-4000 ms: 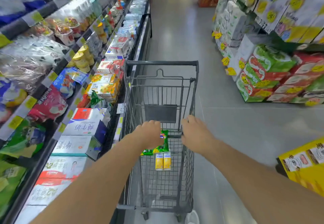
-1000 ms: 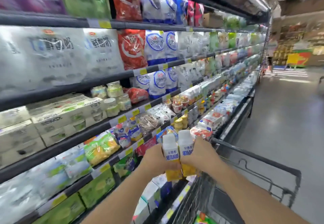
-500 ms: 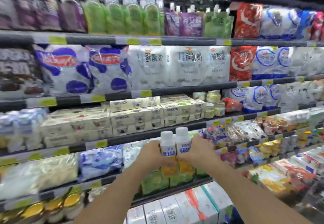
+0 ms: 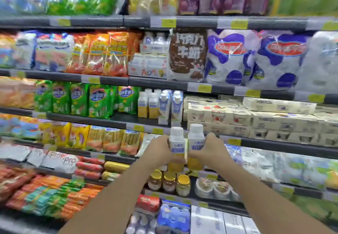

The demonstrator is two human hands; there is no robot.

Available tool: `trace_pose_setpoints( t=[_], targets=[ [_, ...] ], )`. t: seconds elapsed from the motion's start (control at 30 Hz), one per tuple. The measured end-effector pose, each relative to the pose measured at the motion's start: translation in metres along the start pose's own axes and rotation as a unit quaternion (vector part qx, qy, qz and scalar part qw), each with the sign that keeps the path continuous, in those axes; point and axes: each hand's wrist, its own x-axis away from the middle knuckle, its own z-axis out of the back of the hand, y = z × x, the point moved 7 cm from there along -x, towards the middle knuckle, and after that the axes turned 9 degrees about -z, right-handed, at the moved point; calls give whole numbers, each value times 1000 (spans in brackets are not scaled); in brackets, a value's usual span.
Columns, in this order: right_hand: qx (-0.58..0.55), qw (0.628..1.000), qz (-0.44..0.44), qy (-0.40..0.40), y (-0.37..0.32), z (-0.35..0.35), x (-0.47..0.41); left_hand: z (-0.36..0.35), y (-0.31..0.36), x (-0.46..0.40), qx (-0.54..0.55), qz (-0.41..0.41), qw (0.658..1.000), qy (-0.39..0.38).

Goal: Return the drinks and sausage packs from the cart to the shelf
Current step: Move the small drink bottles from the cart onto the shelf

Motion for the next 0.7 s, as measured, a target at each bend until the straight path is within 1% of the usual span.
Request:
trace_pose_setpoints(
  t=[0.17,0.3,0.5,0.6,0.7],
  targets=[
    [5,1000,22,-15,-67,-66,-18,66,-69,6,-32,35,998,29],
    [-7,999,44,-6,-94,-96,-41,93,-105,-3,-20,58,996,57],
    [-29,996,85,4,-125,-114,-84,122,-123,-25,-26,82,991,106],
    [-22,996,87,11,-138,-120,-106,140,-126,-43,-45,96,988,115],
    [-30,995,94,5,-151,-127,-122,156,-126,-63,-61,92,985,135]
  ],
)
